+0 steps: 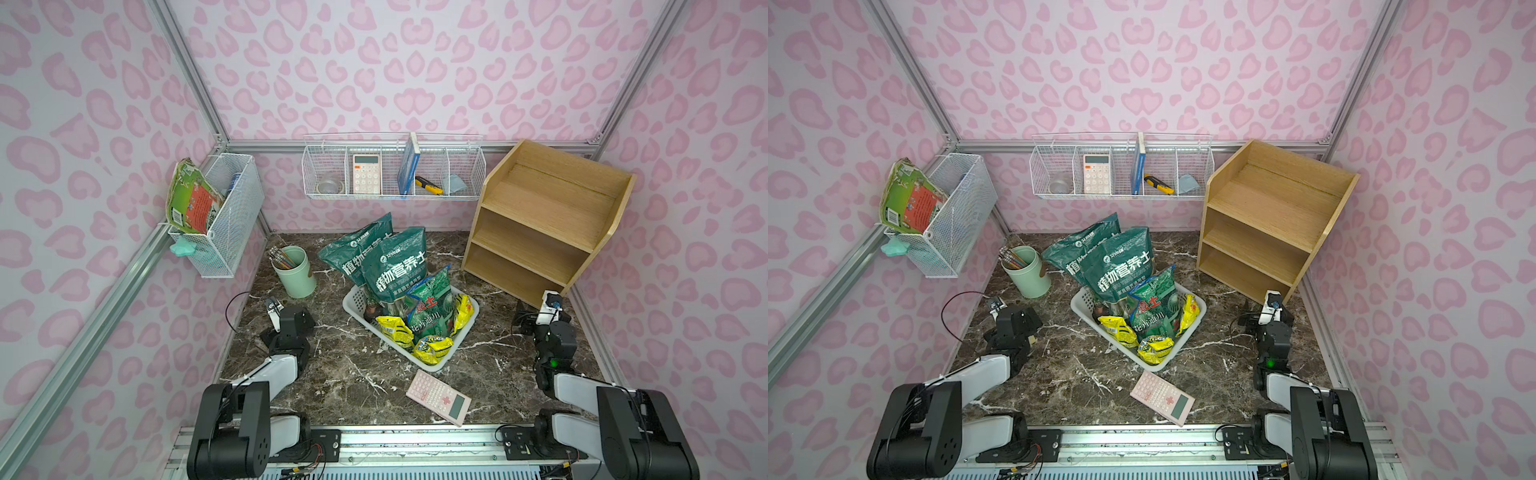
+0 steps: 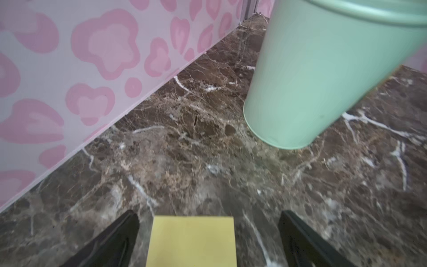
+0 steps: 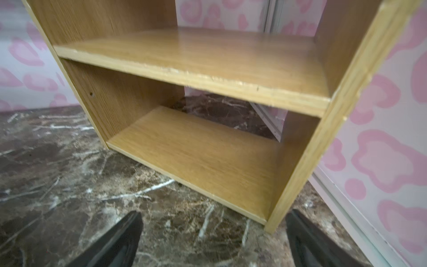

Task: Take down the fertilizer bag from the shelf
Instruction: Reset both arms

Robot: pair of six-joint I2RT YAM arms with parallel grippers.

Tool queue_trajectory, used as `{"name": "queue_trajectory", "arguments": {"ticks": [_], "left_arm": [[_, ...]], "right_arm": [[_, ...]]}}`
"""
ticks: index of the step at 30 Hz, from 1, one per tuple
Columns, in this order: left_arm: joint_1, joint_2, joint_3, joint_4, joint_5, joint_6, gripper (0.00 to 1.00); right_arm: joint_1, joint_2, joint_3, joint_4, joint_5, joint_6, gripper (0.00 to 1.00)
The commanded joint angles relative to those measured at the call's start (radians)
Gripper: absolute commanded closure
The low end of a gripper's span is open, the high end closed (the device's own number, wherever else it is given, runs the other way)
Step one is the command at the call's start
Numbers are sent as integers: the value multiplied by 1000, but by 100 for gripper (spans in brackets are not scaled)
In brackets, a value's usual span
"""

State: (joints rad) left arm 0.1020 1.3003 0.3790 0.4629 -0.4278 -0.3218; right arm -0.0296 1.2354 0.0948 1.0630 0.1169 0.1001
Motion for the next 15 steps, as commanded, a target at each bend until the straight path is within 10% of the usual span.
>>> {"name": "queue_trajectory", "arguments": {"ticks": [1,5,9,15], "left_arm": [[37,40,7,181,212,100,1],[110,216,-91,549,450,141,1],[111,264,40,382,659,232,0],[108,250,68,302,655,234,0]], "right_arm": [[-27,69,-55,310,59,47,1],[-49,278,24,379,-160,0,1],[8,306,121,232,-121,-56,0],[17,323,111,279,-131,-80,0]]}}
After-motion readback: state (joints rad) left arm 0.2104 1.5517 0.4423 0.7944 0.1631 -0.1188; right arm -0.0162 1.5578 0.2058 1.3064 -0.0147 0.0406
